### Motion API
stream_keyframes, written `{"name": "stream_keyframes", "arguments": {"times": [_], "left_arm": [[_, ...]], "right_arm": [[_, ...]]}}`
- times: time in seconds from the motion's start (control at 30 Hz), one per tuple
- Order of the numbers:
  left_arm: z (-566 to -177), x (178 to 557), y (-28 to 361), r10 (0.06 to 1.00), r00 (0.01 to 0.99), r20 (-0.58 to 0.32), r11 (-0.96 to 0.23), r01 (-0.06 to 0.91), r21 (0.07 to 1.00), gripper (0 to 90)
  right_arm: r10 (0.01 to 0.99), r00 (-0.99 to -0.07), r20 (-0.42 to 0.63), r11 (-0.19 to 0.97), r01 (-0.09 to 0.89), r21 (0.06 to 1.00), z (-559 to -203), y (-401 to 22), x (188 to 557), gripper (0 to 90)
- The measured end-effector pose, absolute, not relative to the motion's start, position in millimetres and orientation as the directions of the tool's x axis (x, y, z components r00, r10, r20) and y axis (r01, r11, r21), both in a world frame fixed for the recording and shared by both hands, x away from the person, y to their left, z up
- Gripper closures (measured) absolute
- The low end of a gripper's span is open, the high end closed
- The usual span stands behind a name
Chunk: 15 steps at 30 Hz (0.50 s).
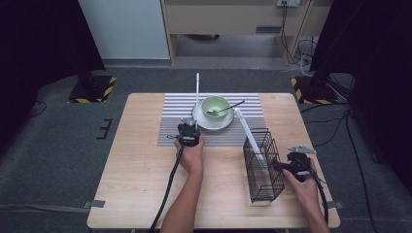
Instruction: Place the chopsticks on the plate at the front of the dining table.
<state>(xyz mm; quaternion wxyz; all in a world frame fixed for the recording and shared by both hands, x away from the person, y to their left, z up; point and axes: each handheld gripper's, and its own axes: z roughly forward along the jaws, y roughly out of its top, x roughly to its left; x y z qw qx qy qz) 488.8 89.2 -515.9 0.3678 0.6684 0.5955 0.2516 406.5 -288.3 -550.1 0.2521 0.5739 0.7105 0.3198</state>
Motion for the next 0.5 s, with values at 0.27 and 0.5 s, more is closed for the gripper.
{"name": "stream_keyframes", "arguments": {"times": [0.27,0.5], "left_arm": [[-520.6,490.3,88.3,0.981,0.161,-0.107,-0.017,0.624,0.781,86.4],[-520.3,490.7,89.0,0.981,0.153,-0.119,-0.003,0.626,0.780,86.3]], "right_arm": [[0.977,-0.214,0.009,0.137,0.655,0.744,-550.1,-288.3,406.4,11.7],[0.977,-0.215,0.009,0.137,0.654,0.744,-550.1,-288.4,406.3,11.7]]}}
